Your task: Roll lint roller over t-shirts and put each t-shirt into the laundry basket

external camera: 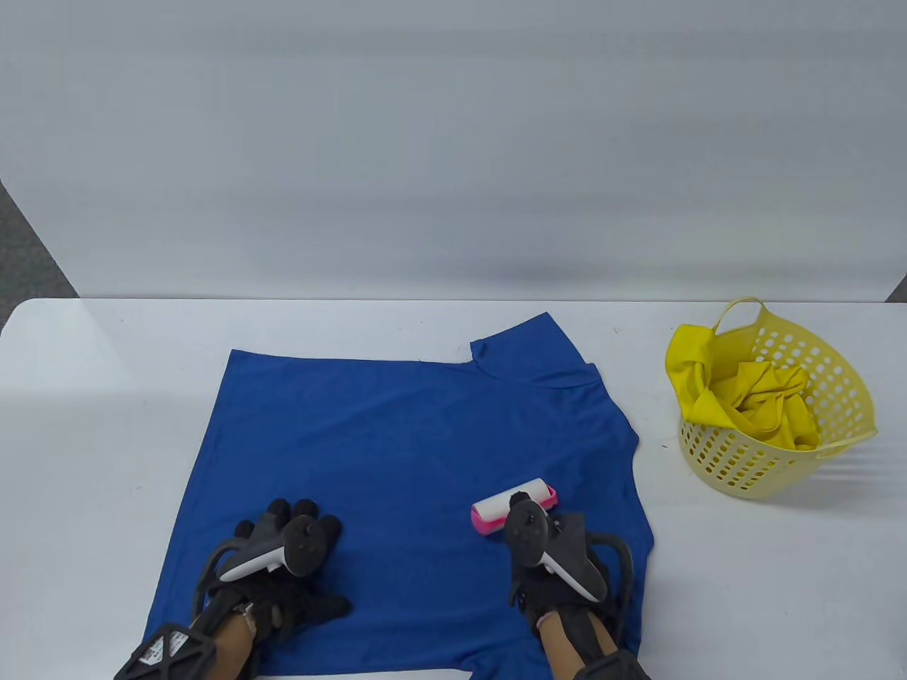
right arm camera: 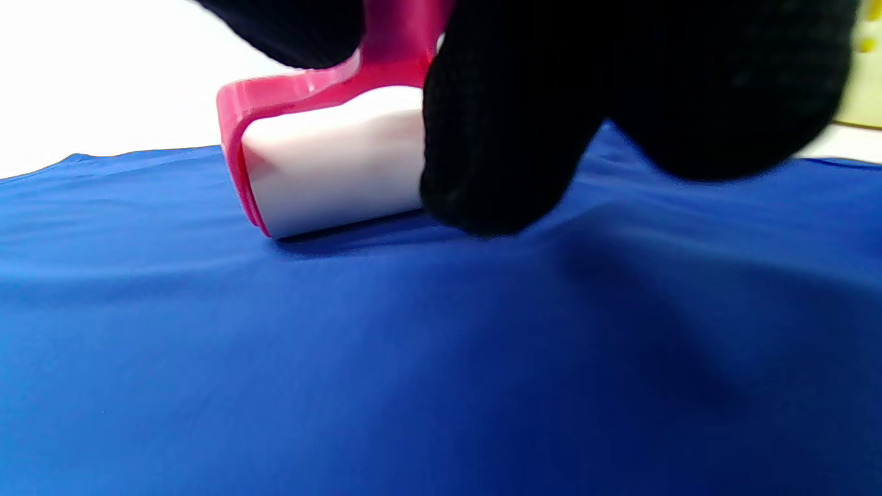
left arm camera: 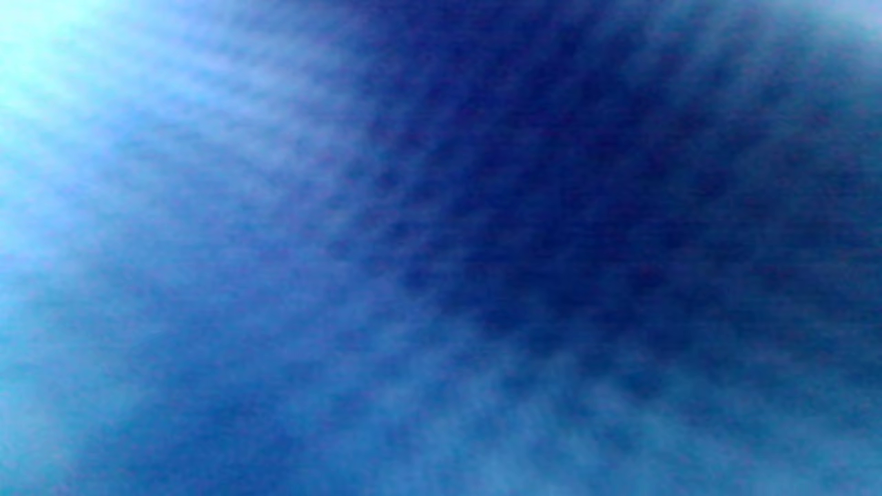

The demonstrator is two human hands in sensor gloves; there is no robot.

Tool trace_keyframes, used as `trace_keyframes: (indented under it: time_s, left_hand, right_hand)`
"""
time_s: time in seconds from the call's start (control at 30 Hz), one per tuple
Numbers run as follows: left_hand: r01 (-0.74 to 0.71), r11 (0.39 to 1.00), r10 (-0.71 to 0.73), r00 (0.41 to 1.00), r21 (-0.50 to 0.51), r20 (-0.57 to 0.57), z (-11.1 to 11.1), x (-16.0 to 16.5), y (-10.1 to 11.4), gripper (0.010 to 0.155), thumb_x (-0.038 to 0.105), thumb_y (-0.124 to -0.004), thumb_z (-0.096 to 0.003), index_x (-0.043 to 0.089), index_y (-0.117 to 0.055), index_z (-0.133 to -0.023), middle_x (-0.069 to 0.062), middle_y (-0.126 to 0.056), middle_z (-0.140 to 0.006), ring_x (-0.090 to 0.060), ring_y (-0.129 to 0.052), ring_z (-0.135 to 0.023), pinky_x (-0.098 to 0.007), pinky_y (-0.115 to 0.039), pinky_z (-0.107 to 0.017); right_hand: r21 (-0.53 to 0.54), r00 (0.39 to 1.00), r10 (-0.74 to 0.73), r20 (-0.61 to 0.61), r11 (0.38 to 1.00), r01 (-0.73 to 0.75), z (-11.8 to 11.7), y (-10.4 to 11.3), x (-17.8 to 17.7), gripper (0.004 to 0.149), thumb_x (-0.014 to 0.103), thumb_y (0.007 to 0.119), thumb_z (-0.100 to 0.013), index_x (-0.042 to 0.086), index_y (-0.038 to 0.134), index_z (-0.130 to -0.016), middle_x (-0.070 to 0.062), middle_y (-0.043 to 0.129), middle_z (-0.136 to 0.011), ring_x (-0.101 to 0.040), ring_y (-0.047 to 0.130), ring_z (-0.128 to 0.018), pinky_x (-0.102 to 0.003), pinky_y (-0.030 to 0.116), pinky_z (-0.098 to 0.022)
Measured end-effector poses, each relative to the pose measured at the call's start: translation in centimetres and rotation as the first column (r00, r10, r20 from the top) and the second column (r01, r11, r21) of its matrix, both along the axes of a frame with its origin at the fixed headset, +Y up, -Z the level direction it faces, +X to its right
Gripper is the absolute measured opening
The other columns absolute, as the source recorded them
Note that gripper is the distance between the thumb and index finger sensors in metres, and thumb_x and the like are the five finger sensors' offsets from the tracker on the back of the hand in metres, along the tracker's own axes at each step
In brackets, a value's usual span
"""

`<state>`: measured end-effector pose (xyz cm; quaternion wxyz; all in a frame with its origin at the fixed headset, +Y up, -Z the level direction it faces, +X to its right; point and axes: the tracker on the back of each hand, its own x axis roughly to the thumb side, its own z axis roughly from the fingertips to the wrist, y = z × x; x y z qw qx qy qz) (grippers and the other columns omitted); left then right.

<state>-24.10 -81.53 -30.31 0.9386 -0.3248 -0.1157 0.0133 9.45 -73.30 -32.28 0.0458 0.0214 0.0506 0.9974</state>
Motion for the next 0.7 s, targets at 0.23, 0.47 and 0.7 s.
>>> trace_keyframes:
  time_s: [0.23,0.47,0.7]
  left_hand:
    - [0.001,1.000,-0.001,1.000,0.002,0.001,0.2,0.0,0.1,0.110,0.083,-0.055,-0.0268,0.037,0.016,-0.097,-0.007,0.026,-0.105,-0.049,0.021,-0.098,-0.081,-0.004,-0.066]
    - [0.008,1.000,-0.008,1.000,-0.003,0.004,0.2,0.0,0.1,0.110,0.083,-0.055,-0.0272,0.037,0.015,-0.097,-0.007,0.025,-0.105,-0.049,0.020,-0.098,-0.081,-0.005,-0.066]
    - [0.005,1.000,-0.005,1.000,-0.004,0.005,0.2,0.0,0.1,0.109,0.083,-0.055,-0.0273,0.037,0.016,-0.097,-0.007,0.026,-0.104,-0.049,0.021,-0.098,-0.081,-0.005,-0.066]
  right_hand:
    - [-0.035,0.990,0.027,0.135,0.999,-0.023,-8.8,-0.2,-4.8,0.052,0.036,0.063,-0.049,0.026,0.048,-0.098,-0.016,0.084,-0.068,-0.020,0.099,-0.028,-0.038,0.086,-0.015]
    - [-0.158,0.988,-0.001,0.155,0.987,0.026,-9.8,0.4,-5.2,0.053,0.035,0.063,-0.050,0.024,0.046,-0.098,-0.018,0.083,-0.068,-0.021,0.098,-0.028,-0.039,0.085,-0.016]
    - [-0.177,0.985,0.146,-0.091,0.971,-0.160,0.3,1.3,-0.8,0.054,0.037,0.062,-0.050,0.022,0.046,-0.100,-0.018,0.085,-0.066,-0.020,0.099,-0.027,-0.037,0.086,-0.014]
